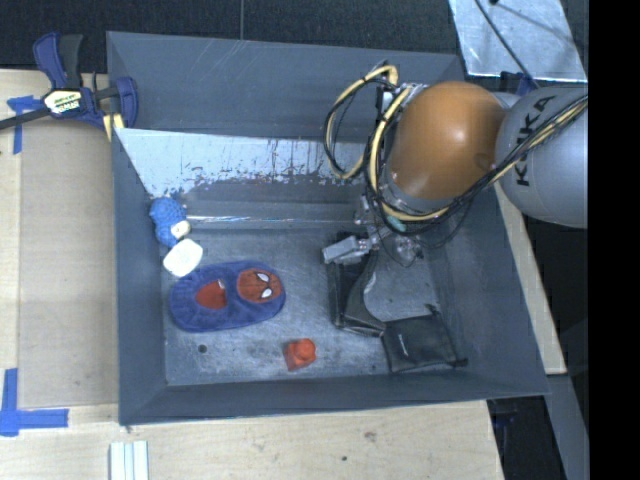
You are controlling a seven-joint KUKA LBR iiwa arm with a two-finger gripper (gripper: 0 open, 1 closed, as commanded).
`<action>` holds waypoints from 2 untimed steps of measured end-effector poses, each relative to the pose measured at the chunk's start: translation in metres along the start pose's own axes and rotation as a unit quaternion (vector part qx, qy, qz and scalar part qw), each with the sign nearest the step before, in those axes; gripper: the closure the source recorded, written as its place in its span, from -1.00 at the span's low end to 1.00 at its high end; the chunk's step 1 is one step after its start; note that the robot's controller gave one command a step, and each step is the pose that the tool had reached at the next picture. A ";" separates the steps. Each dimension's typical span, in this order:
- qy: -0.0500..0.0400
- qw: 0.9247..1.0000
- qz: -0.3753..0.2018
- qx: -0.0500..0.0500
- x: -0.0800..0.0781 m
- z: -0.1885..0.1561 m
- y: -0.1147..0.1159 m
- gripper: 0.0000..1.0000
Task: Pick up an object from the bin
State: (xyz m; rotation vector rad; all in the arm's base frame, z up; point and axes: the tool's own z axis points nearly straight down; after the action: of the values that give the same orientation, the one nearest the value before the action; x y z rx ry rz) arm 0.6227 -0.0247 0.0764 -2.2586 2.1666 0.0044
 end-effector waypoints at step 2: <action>0.005 1.000 0.003 0.008 0.005 -0.008 -0.006 1.00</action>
Offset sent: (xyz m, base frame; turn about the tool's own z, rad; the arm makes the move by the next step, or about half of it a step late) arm 0.0000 0.0000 0.0000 0.0000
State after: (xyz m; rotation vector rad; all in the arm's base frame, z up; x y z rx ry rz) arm 0.6285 -0.0295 0.0844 -2.2487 2.1695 -0.0239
